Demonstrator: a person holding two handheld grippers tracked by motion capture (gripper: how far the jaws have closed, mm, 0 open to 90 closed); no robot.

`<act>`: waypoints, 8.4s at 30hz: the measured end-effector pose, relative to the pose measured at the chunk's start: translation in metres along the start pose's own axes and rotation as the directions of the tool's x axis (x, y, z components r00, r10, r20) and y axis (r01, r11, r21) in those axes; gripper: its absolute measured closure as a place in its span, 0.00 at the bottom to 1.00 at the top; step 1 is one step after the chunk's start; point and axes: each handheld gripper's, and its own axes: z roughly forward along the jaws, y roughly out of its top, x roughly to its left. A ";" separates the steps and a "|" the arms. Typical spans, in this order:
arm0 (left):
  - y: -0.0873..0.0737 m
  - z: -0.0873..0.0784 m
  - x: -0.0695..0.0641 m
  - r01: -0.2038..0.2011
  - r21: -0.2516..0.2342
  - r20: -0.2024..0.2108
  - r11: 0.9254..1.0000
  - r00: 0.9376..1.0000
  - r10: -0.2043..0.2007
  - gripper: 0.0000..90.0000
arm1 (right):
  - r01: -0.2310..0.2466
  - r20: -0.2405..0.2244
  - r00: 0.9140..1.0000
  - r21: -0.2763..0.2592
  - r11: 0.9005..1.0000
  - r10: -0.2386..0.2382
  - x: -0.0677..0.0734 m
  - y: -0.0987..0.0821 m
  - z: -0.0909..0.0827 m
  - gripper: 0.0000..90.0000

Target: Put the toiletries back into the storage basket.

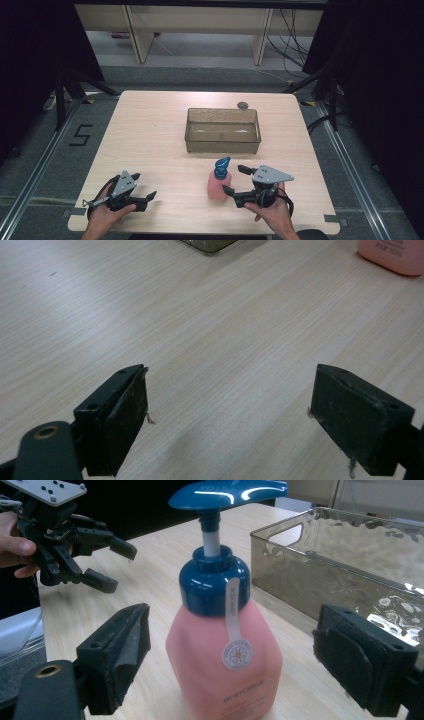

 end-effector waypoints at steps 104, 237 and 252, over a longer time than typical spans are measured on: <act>-0.001 -0.001 0.000 0.034 -0.019 -0.005 0.999 0.999 -0.034 0.17 | 0.021 0.106 0.994 -0.047 0.999 -0.016 -0.034 0.065 0.024 0.60; 0.001 -0.003 0.002 0.045 -0.047 -0.004 0.998 0.999 -0.045 0.17 | -0.118 0.356 0.926 -0.039 0.992 0.124 -0.152 0.054 0.062 0.36; 0.001 -0.003 0.002 0.038 -0.049 -0.002 0.998 0.999 -0.038 0.17 | -0.173 0.335 0.923 -0.082 0.981 0.191 -0.144 0.055 0.041 0.24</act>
